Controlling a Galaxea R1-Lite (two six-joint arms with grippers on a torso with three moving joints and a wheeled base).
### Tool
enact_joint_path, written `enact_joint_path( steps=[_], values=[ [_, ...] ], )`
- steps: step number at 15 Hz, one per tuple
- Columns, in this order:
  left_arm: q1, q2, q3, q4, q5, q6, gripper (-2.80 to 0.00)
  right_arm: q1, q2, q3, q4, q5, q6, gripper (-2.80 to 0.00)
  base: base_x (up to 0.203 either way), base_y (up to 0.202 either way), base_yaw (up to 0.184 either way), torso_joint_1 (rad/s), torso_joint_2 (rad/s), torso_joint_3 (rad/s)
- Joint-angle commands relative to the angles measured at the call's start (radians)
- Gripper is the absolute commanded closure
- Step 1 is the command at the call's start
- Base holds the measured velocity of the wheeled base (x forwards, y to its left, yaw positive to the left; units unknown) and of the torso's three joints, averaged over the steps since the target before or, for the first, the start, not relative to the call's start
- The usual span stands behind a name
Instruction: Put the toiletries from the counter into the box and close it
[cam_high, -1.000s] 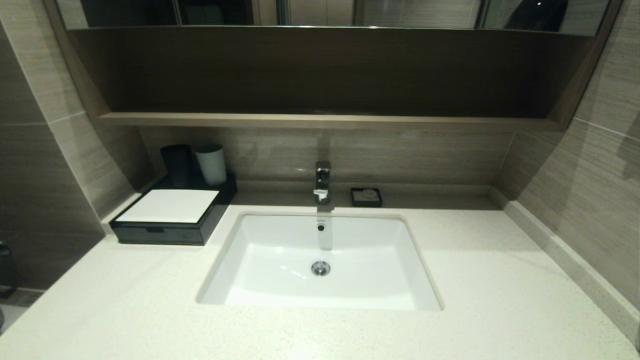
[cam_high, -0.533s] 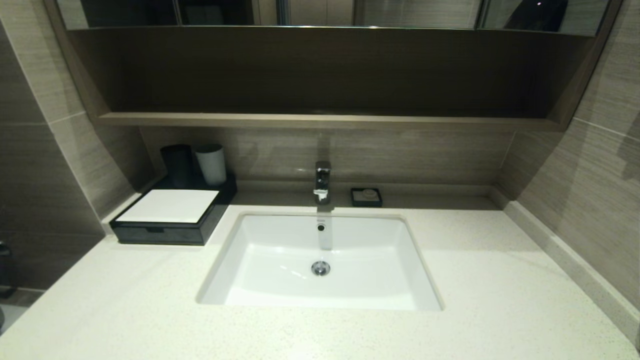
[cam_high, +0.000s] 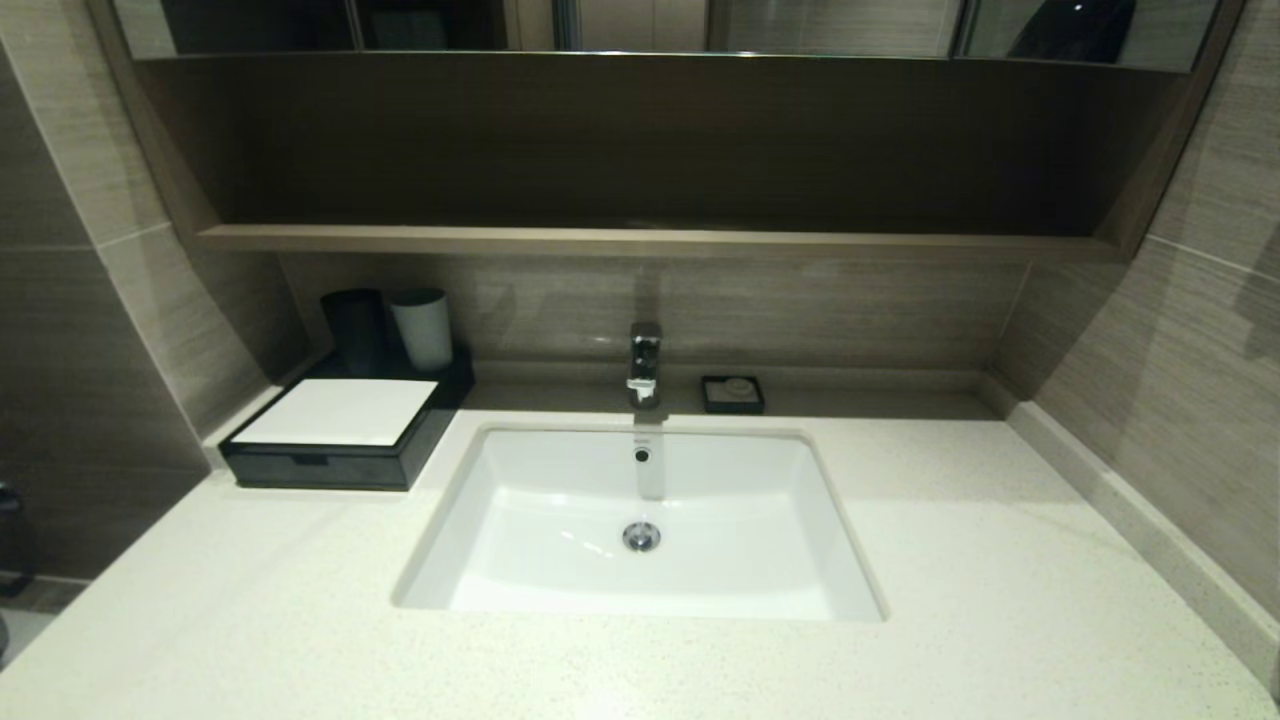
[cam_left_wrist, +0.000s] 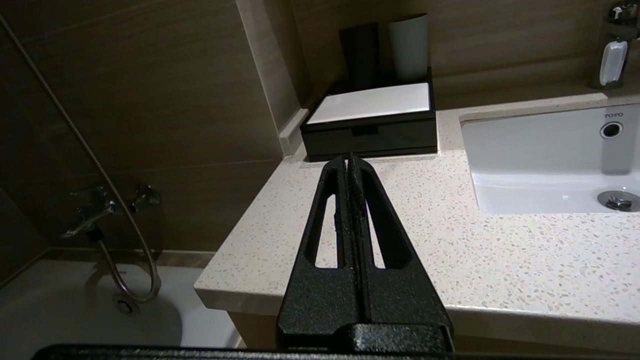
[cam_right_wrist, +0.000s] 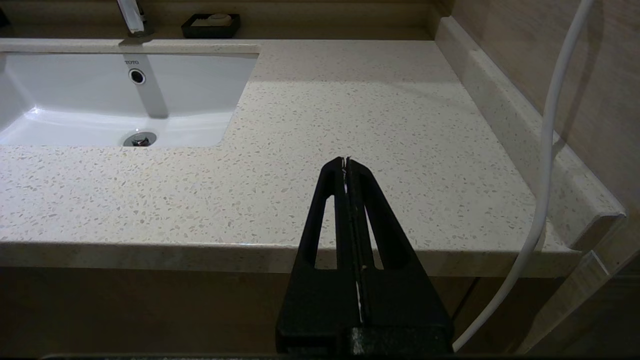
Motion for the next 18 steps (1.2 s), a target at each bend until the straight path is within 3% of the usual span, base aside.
enact_joint_path(
  steps=[1, 10, 15, 18],
  values=[
    [0.000, 0.001, 0.046, -0.049, -0.006, 0.017, 0.00, 0.000, -0.002, 0.002, -0.001, 0.000, 0.000, 0.00, 0.000, 0.000, 0.000, 0.000, 0.00, 0.000],
    [0.000, 0.000, 0.111, -0.146, -0.115, -0.014, 0.00, 0.000, -0.001, 0.002, -0.001, 0.000, 0.000, 0.00, 0.000, 0.000, 0.000, 0.000, 0.00, 0.000],
    [0.000, 0.000, 0.111, -0.025, -0.176, -0.132, 0.00, 0.000, -0.001, 0.002, -0.001, 0.000, 0.000, 0.00, 0.000, 0.000, 0.000, 0.000, 0.00, 0.000],
    [0.000, -0.002, 0.109, 0.045, -0.189, -0.161, 0.00, 0.000, -0.001, 0.002, -0.001, 0.000, 0.000, 0.00, 0.000, 0.000, 0.000, 0.000, 0.00, 0.000]
  ],
)
